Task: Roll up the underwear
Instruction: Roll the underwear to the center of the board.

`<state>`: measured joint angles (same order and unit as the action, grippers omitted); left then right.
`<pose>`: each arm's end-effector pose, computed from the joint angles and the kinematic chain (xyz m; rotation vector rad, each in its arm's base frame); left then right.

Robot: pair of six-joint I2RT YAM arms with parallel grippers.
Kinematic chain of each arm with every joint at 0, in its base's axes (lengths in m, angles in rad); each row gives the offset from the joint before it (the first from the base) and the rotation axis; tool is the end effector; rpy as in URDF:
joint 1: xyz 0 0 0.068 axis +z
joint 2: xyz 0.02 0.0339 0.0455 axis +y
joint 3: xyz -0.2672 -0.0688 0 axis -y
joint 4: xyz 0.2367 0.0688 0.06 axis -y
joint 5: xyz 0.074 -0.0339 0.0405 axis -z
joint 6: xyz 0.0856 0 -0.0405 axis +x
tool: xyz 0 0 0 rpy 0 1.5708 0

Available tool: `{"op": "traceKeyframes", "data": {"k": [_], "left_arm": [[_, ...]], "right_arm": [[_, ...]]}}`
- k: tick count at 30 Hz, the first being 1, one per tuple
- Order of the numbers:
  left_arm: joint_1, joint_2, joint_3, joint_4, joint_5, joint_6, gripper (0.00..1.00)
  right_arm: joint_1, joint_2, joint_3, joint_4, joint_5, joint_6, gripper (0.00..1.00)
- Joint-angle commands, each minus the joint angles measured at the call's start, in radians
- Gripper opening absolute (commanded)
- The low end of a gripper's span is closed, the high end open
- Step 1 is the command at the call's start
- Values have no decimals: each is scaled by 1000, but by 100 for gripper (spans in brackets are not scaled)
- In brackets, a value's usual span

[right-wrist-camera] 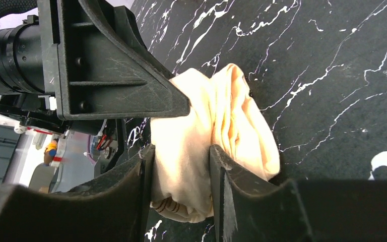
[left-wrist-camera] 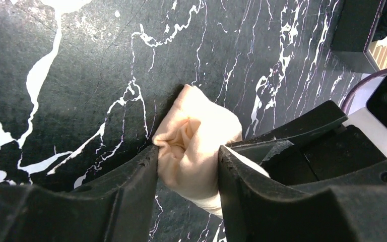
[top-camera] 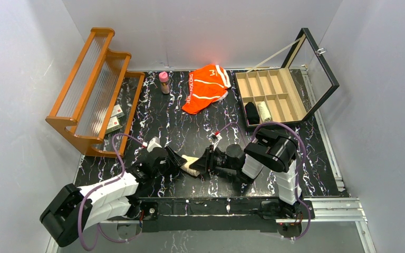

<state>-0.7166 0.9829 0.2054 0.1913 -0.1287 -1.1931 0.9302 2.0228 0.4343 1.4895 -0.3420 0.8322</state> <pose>0.1693 -0.1329 0.1247 -0.6235 2.2286 -0.9264 0.1840 0.2949 0.1009 -0.3932 1.8995 1.5495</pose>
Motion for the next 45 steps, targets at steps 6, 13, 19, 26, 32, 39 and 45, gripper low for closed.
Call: {"op": "traceKeyframes", "data": {"k": [6, 13, 19, 26, 32, 39, 45], "left_arm": [[-2, 113, 16, -244, -50, 98, 41], [-3, 174, 92, -300, -41, 119, 41], [-3, 213, 157, -355, -23, 106, 41], [-3, 206, 181, -391, -23, 109, 41], [-3, 201, 190, -414, -25, 113, 42], [-3, 161, 193, -438, -36, 112, 45], [-3, 76, 189, -448, -55, 86, 67]], "right_arm": [[-11, -186, 27, -386, 35, -254, 68], [38, -450, 66, -714, 181, -624, 76], [163, -556, 68, -768, 216, -1135, 68], [241, -438, 125, -751, 261, -1258, 67], [285, -383, 123, -725, 389, -1296, 62], [292, -338, 53, -750, 497, -1283, 43], [251, -379, -1, -730, 337, -1065, 15]]}}
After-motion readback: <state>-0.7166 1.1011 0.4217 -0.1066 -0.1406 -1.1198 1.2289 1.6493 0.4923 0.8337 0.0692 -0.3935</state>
